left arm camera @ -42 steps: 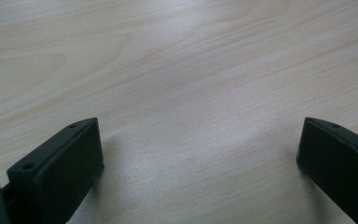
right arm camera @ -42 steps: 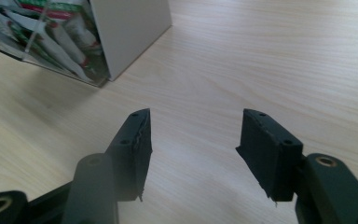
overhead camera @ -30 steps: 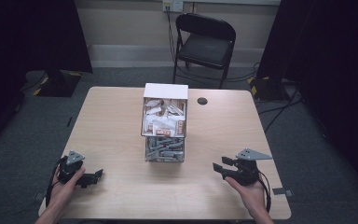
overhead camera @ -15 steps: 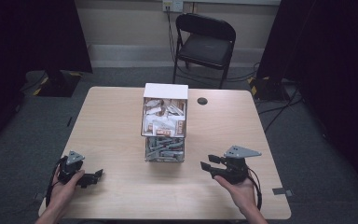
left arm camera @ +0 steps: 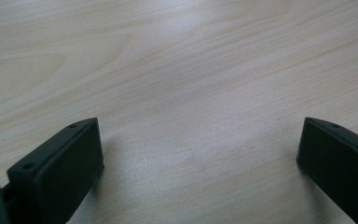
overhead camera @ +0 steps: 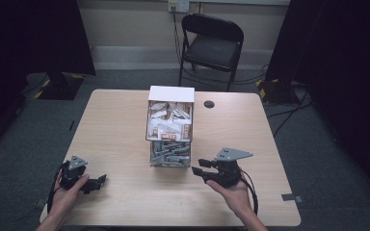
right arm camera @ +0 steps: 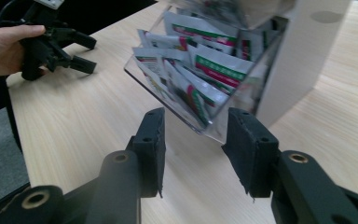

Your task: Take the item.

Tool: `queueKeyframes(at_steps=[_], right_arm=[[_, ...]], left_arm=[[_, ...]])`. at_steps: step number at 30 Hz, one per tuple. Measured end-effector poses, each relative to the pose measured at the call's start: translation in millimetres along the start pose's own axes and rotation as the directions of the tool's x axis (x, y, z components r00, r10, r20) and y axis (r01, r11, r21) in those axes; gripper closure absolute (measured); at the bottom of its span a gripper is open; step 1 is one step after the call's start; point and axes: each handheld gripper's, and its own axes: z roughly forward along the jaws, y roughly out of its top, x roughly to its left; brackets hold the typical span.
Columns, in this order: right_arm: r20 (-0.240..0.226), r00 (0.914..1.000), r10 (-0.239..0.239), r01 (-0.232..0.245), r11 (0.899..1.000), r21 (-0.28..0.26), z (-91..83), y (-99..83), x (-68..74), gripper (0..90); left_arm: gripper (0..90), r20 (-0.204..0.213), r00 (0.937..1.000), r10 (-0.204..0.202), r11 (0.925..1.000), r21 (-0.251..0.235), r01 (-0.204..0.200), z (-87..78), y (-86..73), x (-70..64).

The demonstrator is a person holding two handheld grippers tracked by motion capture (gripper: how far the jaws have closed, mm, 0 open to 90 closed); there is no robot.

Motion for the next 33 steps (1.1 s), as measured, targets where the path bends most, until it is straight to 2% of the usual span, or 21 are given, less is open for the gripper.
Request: queueKeyframes(at_steps=[14,21,33], right_arm=[[-0.068,0.9967,-0.044,0.043,0.999,-0.016,28.6,24.0,15.2,62.4],[-0.076,0.9957,-0.053,0.053,0.999,-0.006,42.3,26.1,17.6,64.3],[-0.097,0.9945,-0.037,0.038,0.999,0.006,60.6,22.1,15.5,72.2]], left_arm=[[0.0,0.000,1.0000,0.000,1.0000,0.000,0.000,0.0,0.0,0.0],[0.0,0.001,1.0000,0.000,1.0000,0.000,0.000,0.0,0.0,0.0],[0.0,0.000,1.0000,0.000,1.0000,0.000,0.000,0.0,0.0,0.0]])
